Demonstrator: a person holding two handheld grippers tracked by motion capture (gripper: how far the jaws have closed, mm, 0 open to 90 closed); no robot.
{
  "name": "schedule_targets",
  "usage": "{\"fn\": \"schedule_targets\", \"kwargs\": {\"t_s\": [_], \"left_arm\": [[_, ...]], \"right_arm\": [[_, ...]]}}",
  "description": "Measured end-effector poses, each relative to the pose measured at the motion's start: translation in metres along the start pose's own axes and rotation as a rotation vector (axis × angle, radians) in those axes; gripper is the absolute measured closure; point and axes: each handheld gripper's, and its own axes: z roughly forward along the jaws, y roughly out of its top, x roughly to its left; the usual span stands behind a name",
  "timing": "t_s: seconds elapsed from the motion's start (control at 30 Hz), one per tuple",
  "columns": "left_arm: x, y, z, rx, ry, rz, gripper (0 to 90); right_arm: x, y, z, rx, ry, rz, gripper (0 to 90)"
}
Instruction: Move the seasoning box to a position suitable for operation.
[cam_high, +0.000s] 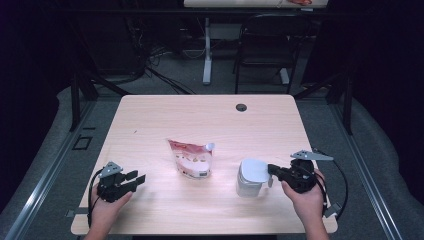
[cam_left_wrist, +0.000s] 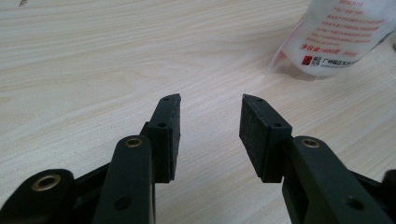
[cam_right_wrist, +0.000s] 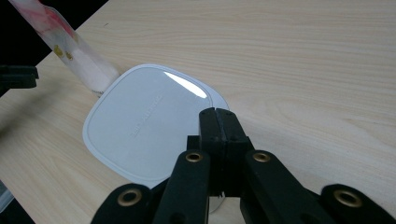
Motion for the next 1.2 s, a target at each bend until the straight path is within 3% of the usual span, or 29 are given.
{"fn": "schedule_targets", "kwargs": {"t_s": [0.27,1.2], "left_arm": [[-0.0004,-0.0001,0.0004,-0.001,0.001,0.002,58.4],[0.0000,-0.0002,0.0005,0.002,0.000,-0.001,58.1]], "right_arm": [[-0.0048,-0.0021,-0.0008,-0.009,0.023,0.034,90.0],[-0.0083,-0.0056,-0.0018,-0.010,0.022,0.052,90.0]]}}
